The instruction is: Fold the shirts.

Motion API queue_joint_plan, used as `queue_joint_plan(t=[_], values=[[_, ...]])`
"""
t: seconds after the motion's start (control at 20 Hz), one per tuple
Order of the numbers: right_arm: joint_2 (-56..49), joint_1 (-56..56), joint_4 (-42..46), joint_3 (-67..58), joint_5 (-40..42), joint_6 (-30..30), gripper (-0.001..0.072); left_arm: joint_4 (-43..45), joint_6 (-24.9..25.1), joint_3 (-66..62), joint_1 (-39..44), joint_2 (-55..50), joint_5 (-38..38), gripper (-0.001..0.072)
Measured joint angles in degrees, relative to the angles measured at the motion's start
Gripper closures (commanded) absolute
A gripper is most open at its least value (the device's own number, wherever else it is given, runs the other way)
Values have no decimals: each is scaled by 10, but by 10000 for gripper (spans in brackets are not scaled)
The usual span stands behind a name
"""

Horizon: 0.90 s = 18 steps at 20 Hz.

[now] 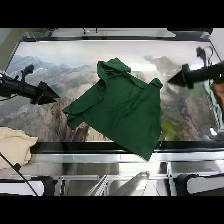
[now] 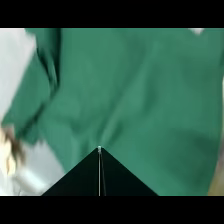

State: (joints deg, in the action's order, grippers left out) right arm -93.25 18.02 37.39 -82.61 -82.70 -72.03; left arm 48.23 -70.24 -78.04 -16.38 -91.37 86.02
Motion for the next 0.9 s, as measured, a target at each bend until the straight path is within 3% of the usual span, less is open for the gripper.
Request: queue_joint_plan(t=[0.1,0.15,0.2,0.25,0.55,0.7,0.9], values=[[80,5,11,128,11,1,686,30,20,-21,23,0,-5,368],[123,5,13,196,24,3,543,43,31,-27,37,0,-7,368],[169,2,15,270,34,4,273,57,41,-31,52,0,-9,368],[214,-2,17,343,46,4,108,69,50,-34,68,-1,-10,368],[366,-21,9,641,117,-4,94,226,83,-41,190,-27,-30,368],[387,-23,3,701,130,-5,94,316,78,-42,240,-41,-43,368],[396,-23,1,727,128,-3,94,372,64,-42,270,-48,-60,368]])
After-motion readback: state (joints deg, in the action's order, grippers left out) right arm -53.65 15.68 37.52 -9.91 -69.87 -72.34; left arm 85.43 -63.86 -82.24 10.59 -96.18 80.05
